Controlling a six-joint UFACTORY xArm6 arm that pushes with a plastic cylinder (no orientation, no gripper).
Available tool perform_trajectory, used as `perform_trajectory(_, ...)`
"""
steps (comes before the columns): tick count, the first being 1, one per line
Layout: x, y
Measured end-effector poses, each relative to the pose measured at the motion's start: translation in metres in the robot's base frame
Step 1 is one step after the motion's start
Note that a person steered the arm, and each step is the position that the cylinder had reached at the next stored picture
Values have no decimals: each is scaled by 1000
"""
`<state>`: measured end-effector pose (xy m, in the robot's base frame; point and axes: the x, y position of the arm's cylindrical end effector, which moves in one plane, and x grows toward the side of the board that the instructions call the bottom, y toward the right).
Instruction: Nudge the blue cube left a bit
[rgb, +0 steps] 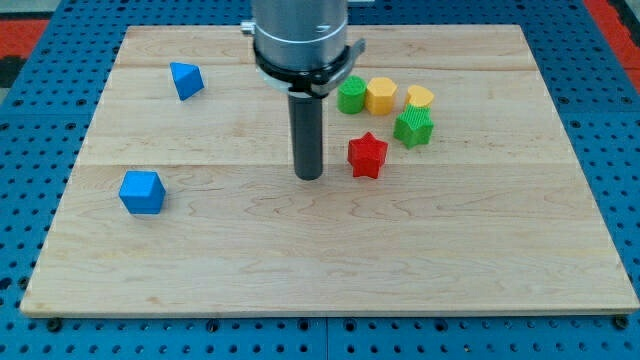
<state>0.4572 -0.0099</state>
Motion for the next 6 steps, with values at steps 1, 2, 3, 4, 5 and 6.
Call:
perform_trajectory(1,0,10)
perform_trajectory(2,-1,17)
perform_trajectory(3,-6,41)
perform_trajectory(4,-11,47)
perform_trajectory(5,8,2)
perform_trajectory(6,36,-72)
